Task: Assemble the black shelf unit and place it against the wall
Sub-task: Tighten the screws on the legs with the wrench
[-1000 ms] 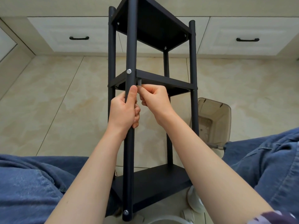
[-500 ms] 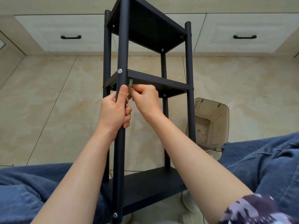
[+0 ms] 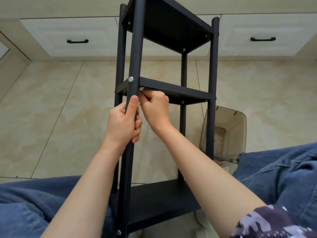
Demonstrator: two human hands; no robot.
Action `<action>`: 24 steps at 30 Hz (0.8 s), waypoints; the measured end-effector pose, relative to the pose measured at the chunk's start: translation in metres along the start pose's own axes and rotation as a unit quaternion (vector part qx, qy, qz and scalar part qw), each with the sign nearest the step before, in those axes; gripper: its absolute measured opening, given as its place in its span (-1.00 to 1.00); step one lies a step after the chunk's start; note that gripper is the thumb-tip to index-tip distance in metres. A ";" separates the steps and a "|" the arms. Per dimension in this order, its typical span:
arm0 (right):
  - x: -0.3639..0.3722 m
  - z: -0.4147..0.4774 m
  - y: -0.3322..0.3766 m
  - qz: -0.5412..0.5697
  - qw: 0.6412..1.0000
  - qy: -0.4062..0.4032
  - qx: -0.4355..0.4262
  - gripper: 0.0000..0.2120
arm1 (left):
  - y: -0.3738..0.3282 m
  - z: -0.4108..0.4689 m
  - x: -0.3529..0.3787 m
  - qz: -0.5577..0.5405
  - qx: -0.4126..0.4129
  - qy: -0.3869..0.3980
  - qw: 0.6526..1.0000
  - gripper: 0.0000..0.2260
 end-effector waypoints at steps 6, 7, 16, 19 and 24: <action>-0.008 -0.007 0.006 -0.016 0.999 0.026 0.013 -0.73 | 0.001 -0.003 -0.001 -0.004 -0.003 0.000 1.000 -0.57; -0.010 -0.007 0.005 -0.019 0.999 0.027 0.022 -0.73 | 0.002 -0.004 -0.002 -0.003 -0.006 -0.004 1.000 -0.57; -0.019 -0.022 0.000 0.001 0.996 0.051 0.079 -0.76 | 0.001 -0.011 -0.008 -0.009 -0.007 -0.012 1.000 -0.55; -0.017 -0.025 0.003 0.012 0.996 0.055 0.076 -0.76 | 0.000 -0.013 -0.007 -0.013 -0.007 -0.007 1.000 -0.52; -0.012 -0.026 0.009 0.012 0.995 0.068 0.067 -0.77 | -0.001 -0.013 -0.007 -0.012 -0.004 0.000 1.000 -0.50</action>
Point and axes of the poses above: each hand's wrist, its own z-axis towards the middle knuckle, its own x-axis out of the palm, y = z × x, the point moved 10 cm from there along z, towards the middle knuckle
